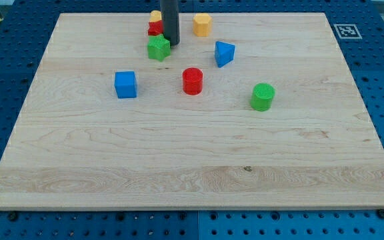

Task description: Move the blue cube horizontally to the red circle

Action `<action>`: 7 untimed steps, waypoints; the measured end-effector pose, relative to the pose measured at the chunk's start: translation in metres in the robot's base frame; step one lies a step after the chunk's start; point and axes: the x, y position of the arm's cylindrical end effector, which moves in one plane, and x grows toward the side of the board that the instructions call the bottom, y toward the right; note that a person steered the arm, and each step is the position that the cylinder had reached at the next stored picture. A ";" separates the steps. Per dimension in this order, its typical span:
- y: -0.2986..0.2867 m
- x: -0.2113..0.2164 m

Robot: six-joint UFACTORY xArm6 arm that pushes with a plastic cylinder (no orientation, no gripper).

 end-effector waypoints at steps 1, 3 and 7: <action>0.000 0.004; 0.000 0.044; 0.039 0.008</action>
